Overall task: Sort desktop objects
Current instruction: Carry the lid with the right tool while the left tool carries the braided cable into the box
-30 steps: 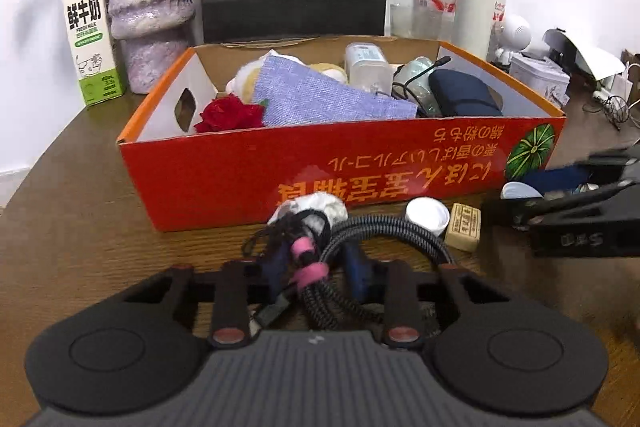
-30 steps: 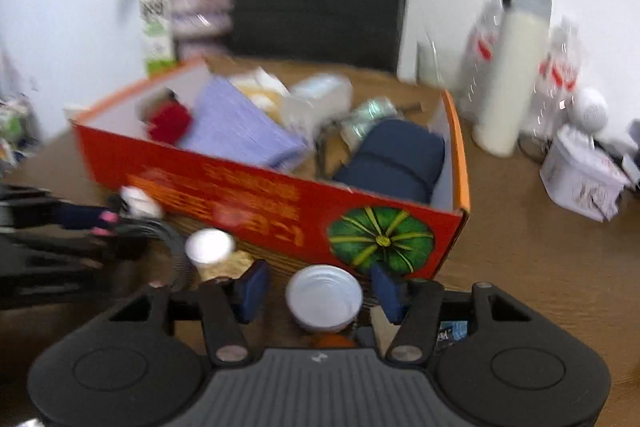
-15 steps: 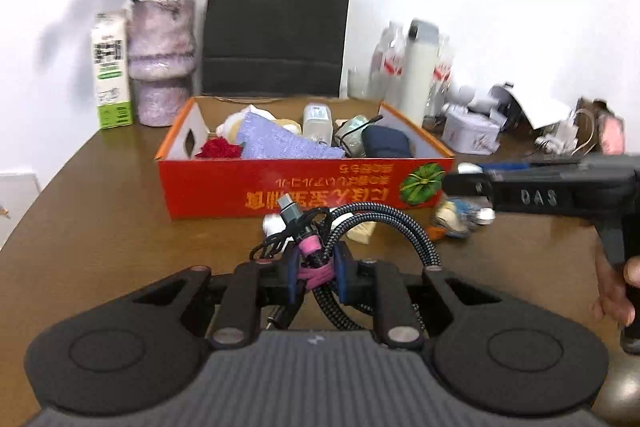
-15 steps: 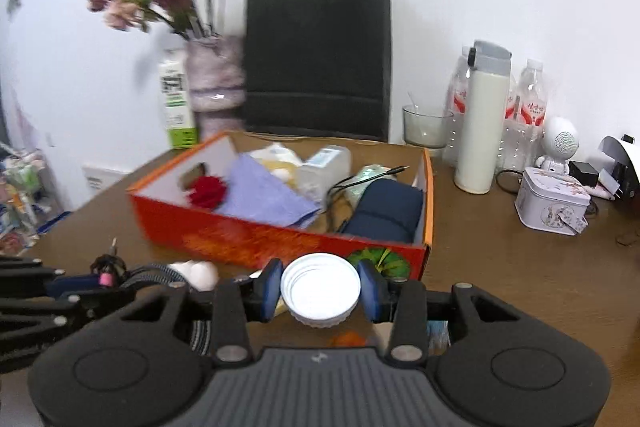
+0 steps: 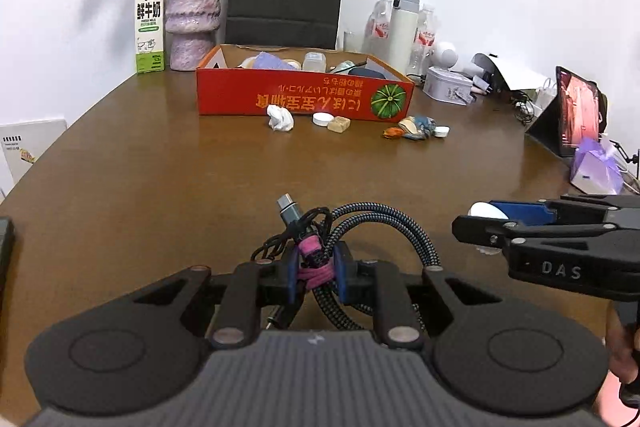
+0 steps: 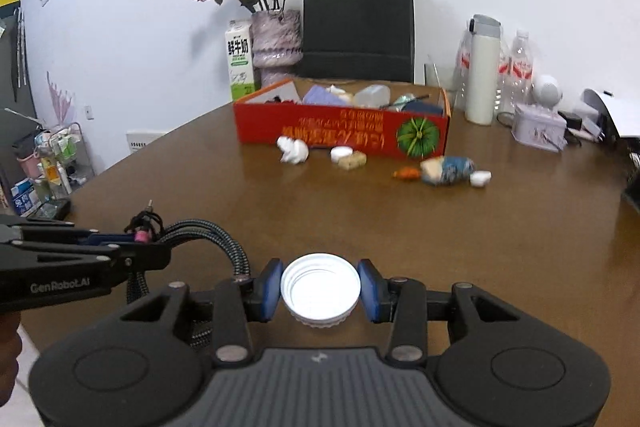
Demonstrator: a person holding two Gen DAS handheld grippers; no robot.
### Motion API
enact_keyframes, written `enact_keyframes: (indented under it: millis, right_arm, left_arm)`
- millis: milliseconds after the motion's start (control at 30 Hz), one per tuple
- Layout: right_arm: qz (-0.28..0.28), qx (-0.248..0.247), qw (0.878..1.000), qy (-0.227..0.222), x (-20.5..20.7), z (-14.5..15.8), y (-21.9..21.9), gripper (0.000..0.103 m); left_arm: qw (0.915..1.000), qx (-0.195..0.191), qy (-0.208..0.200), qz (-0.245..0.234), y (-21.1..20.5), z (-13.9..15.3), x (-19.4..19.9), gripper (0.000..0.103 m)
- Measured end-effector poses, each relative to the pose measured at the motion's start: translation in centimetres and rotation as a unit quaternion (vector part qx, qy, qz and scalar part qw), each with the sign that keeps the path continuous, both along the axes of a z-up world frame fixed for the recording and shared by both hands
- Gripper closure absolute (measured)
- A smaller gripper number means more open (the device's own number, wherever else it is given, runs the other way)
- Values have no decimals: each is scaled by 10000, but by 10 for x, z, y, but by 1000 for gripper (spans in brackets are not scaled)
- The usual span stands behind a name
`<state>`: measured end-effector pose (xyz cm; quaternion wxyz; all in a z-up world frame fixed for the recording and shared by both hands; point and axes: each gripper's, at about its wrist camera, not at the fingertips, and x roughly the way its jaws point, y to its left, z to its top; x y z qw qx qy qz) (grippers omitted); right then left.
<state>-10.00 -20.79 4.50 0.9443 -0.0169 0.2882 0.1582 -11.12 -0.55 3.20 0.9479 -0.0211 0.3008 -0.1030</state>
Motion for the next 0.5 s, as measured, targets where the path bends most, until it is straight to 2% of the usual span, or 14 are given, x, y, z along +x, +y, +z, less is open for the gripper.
enact_keyframes:
  millis: [133, 300, 400, 500]
  right_arm:
    - [5, -137, 9999, -8, -13, -1, 3, 64]
    - [-98, 12, 9999, -114, -10, 8, -4, 64]
    - [-127, 145, 9998, -70, -2, 10, -9, 64]
    - [-72, 324, 9994, -132, 14, 24, -17, 64]
  left_arm:
    - [10000, -14, -93, -24, 0, 5, -8, 85]
    - [9997, -40, -230, 27, -1, 12, -4, 85]
    - [9995, -143, -256, 78, 2, 19, 8, 85]
    - [9986, -200, -464, 148, 9, 38, 32, 85]
